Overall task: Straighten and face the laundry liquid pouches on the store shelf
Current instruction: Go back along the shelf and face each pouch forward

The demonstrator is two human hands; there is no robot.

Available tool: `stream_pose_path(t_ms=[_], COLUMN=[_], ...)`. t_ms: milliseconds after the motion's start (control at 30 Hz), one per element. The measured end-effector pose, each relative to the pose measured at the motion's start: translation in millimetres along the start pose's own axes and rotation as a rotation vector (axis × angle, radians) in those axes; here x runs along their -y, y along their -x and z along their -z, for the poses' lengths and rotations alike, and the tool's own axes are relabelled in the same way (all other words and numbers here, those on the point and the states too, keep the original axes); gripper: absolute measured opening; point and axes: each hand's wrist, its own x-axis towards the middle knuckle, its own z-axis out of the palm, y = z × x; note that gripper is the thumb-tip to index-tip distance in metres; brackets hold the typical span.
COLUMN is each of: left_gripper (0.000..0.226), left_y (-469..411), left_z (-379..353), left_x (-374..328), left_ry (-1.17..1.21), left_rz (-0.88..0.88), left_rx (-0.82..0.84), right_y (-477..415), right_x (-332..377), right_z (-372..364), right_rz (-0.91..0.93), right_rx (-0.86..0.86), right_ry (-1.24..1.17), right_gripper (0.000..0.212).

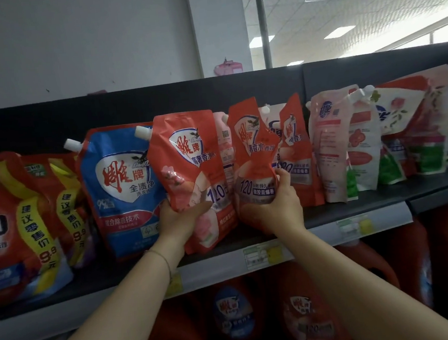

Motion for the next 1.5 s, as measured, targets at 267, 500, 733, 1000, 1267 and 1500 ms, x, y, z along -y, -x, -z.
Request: stream_pose_path(t_ms=[267, 500, 733, 1000, 1267, 1500], left_gripper=[0.058, 0.048, 0.050, 0.078, 0.136, 0.135], left_y=[9.1, 19.5, 23.0, 37.8, 64.0, 51.2], left_z=[-3.4, 21.1, 36.7, 23.5, -30.2, -42.9], left_x=[-4.5, -13.6, -4.5, -6.7, -17.4, -16.5], left_ry=[0.025, -0.038, -0.131, -0.115, -0.503, -0.630], left_rz=[-0.026, -0.054, -0.164, -0.151, -0.348, -0.224], left_rx=[-0.074, -0.137, -0.298, -0.445, -0.675, -0.762], right_y=[9.0, 30.6, 55.6, 44.3, 20.4, -32.6], right_x=[6.0, 25.5, 53.7, 48.3, 41.0, 41.1], right_z=[-7.5, -35.0, -63.3, -36.7, -19.0, -7.6], right_rz=[0.184, 0.306, 0.393, 0.451, 0.425, 0.168], right_rx=[0.017, 0.077, 0.139, 0.340, 0.636, 0.512], right_ry=[0.081, 0.144, 0.237, 0.186, -0.113, -0.256], right_gripper=[0.093, 0.087, 0.086, 0.089, 0.065, 0.038])
